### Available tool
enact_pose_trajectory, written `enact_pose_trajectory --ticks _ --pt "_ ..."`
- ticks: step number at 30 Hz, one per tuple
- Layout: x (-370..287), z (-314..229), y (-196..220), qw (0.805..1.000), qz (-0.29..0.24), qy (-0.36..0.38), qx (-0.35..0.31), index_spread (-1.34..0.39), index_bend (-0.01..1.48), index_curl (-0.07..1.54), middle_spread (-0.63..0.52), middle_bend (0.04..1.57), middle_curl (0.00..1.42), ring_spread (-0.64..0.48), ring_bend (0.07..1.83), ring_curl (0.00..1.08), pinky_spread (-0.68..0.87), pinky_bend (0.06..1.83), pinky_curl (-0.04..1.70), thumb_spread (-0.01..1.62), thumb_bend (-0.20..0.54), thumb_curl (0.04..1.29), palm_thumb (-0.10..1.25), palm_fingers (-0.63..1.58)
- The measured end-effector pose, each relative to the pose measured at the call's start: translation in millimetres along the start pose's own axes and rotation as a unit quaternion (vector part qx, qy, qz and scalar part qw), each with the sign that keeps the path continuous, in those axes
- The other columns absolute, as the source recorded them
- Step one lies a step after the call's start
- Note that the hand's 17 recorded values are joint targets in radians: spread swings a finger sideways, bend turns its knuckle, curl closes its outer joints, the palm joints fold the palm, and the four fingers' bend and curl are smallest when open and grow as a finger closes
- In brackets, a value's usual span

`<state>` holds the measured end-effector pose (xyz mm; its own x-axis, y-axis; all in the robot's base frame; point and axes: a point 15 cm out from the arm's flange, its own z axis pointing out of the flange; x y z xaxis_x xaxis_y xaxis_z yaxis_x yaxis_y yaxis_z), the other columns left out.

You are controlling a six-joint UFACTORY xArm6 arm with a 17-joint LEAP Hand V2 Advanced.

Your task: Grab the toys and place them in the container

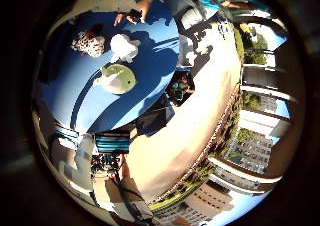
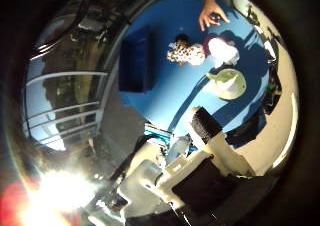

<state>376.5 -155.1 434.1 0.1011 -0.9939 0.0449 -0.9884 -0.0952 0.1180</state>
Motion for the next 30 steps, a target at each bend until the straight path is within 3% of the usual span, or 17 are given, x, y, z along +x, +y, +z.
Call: enact_pose_trajectory --ticks 10,23,30 --pt "44.3 20.9 -13.9 1.0 0.02 -0.013 -0.012 -0.17 0.16 0.24 0.12 0.17 0.31 0.29 0.37 0.33 0.45 0.7 0.24 1.13 -0.027 0.34 0.62 0.06" --pt "73.9 123.3 -56.5 0.995 0.023 -0.049 -0.084 -0.13 0.12 0.19 0.11 0.2 0.33 0.28 0.44 0.34 0.47 0.83 0.26 1.09 -0.031 0.35 0.62 0.07" --pt "96.8 181.6 -68.5 0.994 0.029 -0.054 -0.089 -0.12 0.13 0.17 0.13 0.19 0.34 0.27 0.46 0.34 0.47 0.89 0.26 1.07 -0.03 0.35 0.64 0.04"
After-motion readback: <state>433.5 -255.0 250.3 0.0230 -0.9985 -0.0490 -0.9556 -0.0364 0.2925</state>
